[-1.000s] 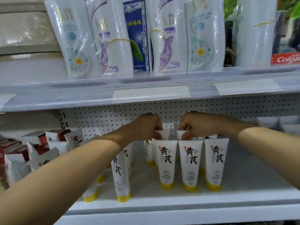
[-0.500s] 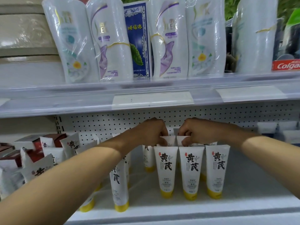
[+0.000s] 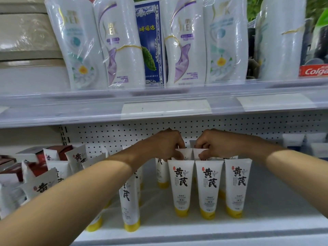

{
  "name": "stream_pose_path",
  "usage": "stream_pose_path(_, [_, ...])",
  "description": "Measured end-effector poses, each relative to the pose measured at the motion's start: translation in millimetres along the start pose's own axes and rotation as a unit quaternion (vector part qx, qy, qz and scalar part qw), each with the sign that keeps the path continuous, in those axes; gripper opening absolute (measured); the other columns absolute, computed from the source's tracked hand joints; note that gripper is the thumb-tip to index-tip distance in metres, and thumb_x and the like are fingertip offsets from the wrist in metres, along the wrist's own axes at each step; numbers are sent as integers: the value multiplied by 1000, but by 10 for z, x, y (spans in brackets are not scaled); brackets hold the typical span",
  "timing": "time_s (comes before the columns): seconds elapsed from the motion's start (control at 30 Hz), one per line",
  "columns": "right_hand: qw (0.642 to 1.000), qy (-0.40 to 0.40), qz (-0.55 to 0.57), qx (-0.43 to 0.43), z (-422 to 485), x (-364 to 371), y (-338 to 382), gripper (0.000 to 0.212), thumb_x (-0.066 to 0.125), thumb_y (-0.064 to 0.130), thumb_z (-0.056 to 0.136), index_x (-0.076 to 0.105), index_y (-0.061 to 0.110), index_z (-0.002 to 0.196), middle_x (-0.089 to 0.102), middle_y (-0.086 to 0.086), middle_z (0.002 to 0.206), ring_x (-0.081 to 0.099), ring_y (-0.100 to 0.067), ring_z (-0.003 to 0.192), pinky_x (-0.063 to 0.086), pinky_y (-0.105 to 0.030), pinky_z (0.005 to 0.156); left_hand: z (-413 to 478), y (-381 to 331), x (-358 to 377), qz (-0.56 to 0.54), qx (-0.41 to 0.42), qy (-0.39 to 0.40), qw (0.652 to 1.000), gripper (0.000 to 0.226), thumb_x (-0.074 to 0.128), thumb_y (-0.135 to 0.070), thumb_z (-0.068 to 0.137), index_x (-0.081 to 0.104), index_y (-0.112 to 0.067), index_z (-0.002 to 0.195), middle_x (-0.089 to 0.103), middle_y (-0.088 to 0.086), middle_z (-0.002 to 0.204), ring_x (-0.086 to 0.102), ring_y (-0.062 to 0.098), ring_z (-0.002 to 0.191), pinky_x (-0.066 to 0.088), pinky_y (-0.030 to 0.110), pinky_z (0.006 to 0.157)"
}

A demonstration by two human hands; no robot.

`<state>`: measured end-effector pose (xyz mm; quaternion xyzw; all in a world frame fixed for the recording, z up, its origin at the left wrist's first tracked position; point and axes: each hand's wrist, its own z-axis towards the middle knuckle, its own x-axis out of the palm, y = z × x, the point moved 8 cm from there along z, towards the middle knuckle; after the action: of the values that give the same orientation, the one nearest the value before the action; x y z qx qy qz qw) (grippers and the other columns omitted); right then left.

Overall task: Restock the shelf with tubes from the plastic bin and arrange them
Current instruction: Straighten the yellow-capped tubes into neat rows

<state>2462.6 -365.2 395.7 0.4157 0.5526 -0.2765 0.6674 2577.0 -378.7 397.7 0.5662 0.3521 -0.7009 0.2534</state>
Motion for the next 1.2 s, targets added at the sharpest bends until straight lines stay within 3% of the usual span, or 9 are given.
stream_pose_path(0.27, [1000, -15, 11, 6, -21, -67, 54, 19, 65, 32, 88, 71, 14, 85, 70, -6, 84, 62, -16, 67, 50, -33, 64, -78, -56, -119, -25, -15, 2, 1000, 23, 70, -32, 85, 71, -18, 103, 69, -4, 92, 71, 15, 67, 60, 30, 61])
stream_pose_path(0.37, [997, -73, 9, 15, -53, -270, 80, 26, 61, 38, 91, 72, 15, 85, 70, 3, 81, 63, -8, 73, 48, -24, 71, -114, -17, -415, -12, -30, -89, 995, 21, 55, -36, 94, 65, -23, 107, 64, -10, 100, 64, 3, 65, 53, 17, 66])
stream_pose_path(0.43, [994, -103, -5, 40, -48, -383, 32, 25, 60, 39, 91, 69, 16, 84, 67, 6, 79, 61, -8, 74, 46, -23, 70, -139, 129, -536, -59, -33, -120, 991, 18, 49, -18, 98, 62, -16, 110, 60, -5, 99, 54, -5, 69, 44, 6, 64])
stream_pose_path(0.53, [991, -110, -27, 75, 36, -417, -75, 17, 61, 43, 89, 65, 29, 96, 63, 13, 96, 58, -9, 90, 48, -27, 85, -137, 392, -456, -77, -31, -37, 996, 41, 52, 8, 88, 59, -15, 121, 57, 0, 114, 58, 2, 99, 47, 16, 77])
stream_pose_path(0.67, [993, -36, -75, 82, 203, -275, -110, 35, 65, 36, 88, 63, 25, 120, 57, 10, 117, 55, -13, 105, 45, -29, 96, -95, 525, -191, 98, -35, 98, 990, 51, 67, -11, 85, 55, -28, 132, 50, -8, 136, 47, 10, 124, 37, 19, 97])
stream_pose_path(0.77, [992, 7, -81, 97, 348, -151, -225, 35, 66, 33, 88, 66, 8, 113, 66, -10, 114, 62, -25, 103, 50, -36, 95, -11, 469, -147, 114, -12, 79, 990, 34, 69, -29, 87, 68, -16, 118, 66, -4, 116, 60, 9, 103, 45, 24, 96])
stream_pose_path(0.87, [992, 3, -90, 93, 444, -85, -298, 37, 64, 33, 89, 64, -4, 95, 61, -24, 90, 55, -26, 72, 46, -32, 70, 83, 402, -151, 118, -7, 60, 991, 27, 66, -29, 89, 70, -5, 100, 51, -9, 69, 46, 2, 57, 42, 17, 62])
stream_pose_path(1.0, [994, -12, -81, 74, 479, -70, -283, 33, 64, 30, 88, 64, -3, 84, 53, -23, 78, 44, -27, 65, 37, -29, 65, 234, 313, -129, 135, 5, 19, 991, 30, 64, -28, 90, 69, 0, 98, 34, -15, 65, 40, 10, 66, 38, 25, 73])
stream_pose_path(1.2, [997, -12, -56, 57, 468, -61, -282, 32, 65, 25, 88, 63, -7, 86, 45, -11, 70, 43, -17, 67, 35, -29, 64, 392, 233, -76, 86, -1, -5, 996, 25, 67, -26, 89, 70, -2, 94, 63, 14, 92, 58, 30, 89, 38, 26, 74])
